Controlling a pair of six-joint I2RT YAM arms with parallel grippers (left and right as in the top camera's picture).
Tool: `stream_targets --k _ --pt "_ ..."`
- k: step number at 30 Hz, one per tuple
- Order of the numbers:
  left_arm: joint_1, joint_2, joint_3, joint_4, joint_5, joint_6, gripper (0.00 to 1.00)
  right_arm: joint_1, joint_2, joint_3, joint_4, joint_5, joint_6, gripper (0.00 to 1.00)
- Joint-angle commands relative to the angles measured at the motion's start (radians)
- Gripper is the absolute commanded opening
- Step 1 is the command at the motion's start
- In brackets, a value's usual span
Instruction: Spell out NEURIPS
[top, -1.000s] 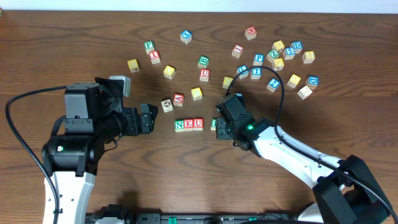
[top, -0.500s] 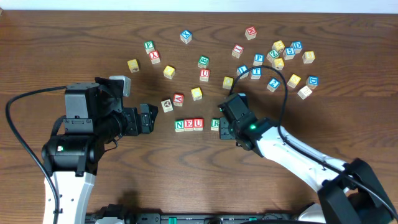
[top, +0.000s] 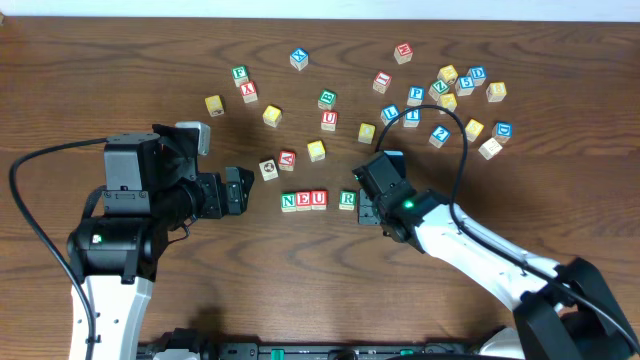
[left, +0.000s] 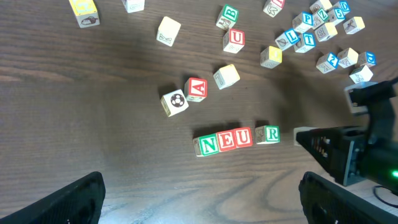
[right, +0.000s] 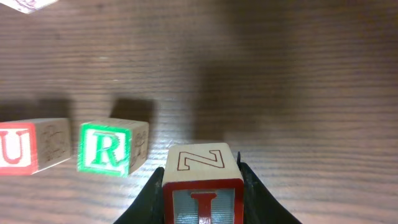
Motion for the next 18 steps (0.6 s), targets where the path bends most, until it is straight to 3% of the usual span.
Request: stream_targets --k 1,18 --pt "0.006 -0.006 0.014 0.002 0.009 0.01 0.98 0.0 0.064 0.012 0.028 -0.002 0.024 0.01" --pt "0.006 -0.006 0.014 0.002 0.009 0.01 0.98 0.023 0.116 0.012 0.135 -0.048 -0.011 0.01"
